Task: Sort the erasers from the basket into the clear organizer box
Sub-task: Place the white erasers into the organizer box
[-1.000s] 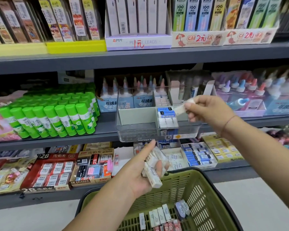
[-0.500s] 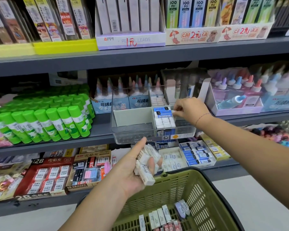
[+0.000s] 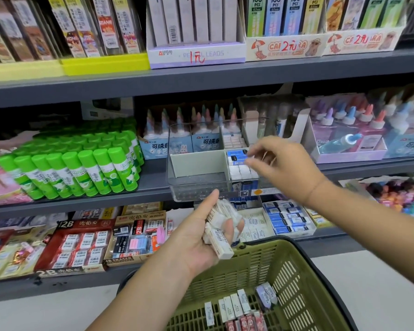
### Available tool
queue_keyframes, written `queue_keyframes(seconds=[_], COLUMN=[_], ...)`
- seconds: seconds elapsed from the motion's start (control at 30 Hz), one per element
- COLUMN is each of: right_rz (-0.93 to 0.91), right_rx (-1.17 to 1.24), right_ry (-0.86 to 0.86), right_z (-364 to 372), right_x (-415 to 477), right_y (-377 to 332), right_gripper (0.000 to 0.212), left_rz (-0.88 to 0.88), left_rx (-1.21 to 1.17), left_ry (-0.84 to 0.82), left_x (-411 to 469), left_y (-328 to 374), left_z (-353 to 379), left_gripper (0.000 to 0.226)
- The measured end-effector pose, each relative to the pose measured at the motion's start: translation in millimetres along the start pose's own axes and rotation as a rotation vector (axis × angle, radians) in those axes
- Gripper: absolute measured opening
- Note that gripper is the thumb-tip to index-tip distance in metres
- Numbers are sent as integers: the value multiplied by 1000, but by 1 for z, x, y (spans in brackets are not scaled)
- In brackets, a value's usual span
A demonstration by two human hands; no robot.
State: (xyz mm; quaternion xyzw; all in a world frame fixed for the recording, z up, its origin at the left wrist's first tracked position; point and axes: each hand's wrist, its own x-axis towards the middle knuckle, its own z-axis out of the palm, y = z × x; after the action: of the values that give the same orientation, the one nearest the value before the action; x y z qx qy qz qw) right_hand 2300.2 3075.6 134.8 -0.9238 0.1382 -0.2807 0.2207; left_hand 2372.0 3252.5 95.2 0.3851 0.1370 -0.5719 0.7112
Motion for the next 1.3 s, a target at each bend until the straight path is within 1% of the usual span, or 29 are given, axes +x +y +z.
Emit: queue_keyframes(seconds=[0.03, 0.07, 0.1, 0.13, 0.2, 0.27, 0.33, 0.4, 0.47, 0.53, 0.6, 0.63, 0.67, 0.73, 0.77, 0.8, 0.87, 0.93, 1.03, 1.1, 1.17, 1.23, 1.3], right_rz=[-4, 9, 27, 42, 61, 92, 146, 216, 276, 329, 354, 361, 377, 449, 480, 491, 449, 412, 388, 328, 243, 191, 174], right_rx=[133, 205, 205, 152, 17, -10, 50, 137, 285, 502, 686, 742, 794, 851, 820, 729, 508, 405, 329, 234, -14, -154, -198], right_ry=[-48, -113, -176, -231, -310, -326, -308, -326, -401, -522, -607, -617, -613, -520, -436, -345, -182, -89, -69, -64, -61, -49, -45], right_z=[-1, 0, 3, 7, 17, 28, 36, 40, 36, 28, 17, 11, 4, -8, -15, -21, -27, -25, -13, -6, -2, 1, 4], right_x=[-20, -39, -57, -71, -87, -89, -87, -85, -83, -79, -72, -66, -59, -42, -31, -20, 1, 19, 38, 47, 53, 55, 56], right_y=[-20, -38, -52, -61, -70, -73, -71, -66, -63, -59, -53, -49, -45, -29, -19, -7, 18, 38, 55, 64, 72, 77, 80], right_gripper=[20, 28, 37, 44, 48, 41, 33, 31, 30, 28, 20, 11, 8, 19, 21, 23, 27, 25, 10, 20, 26, 22, 17], left_rz=[7, 13, 14, 15, 26, 28, 37, 77, 115, 158, 190, 196, 197, 198, 195, 188, 166, 149, 136, 131, 131, 132, 129], left_rx=[-8, -9, -2, 3, 1, -8, -43, -76, -91, -106, -141, -159, -174, -185, -183, -179, -166, -145, -139, -141, -139, -133, -120], left_ry=[-7, -23, -39, -47, -44, -29, -11, 21, 64, 92, 97, 91, 83, 69, 64, 57, 47, 52, 58, 57, 50, 39, 34], left_x=[0, 0, 0, -1, -2, -5, -7, -6, -4, -2, -1, -2, -2, -2, -2, -1, 0, 1, 3, 3, 4, 4, 4], left_y=[0, 0, -1, -2, -4, -5, -5, -3, 1, 7, 13, 16, 18, 20, 20, 19, 15, 11, 9, 11, 13, 14, 13], left_z=[0, -1, -1, -1, 1, 3, 5, 4, 0, -5, -9, -10, -10, -8, -7, -6, -4, -5, -7, -8, -8, -9, -9], left_gripper=[44, 40, 35, 30, 33, 39, 33, 27, 23, 23, 25, 25, 24, 24, 26, 28, 34, 44, 49, 52, 55, 54, 52])
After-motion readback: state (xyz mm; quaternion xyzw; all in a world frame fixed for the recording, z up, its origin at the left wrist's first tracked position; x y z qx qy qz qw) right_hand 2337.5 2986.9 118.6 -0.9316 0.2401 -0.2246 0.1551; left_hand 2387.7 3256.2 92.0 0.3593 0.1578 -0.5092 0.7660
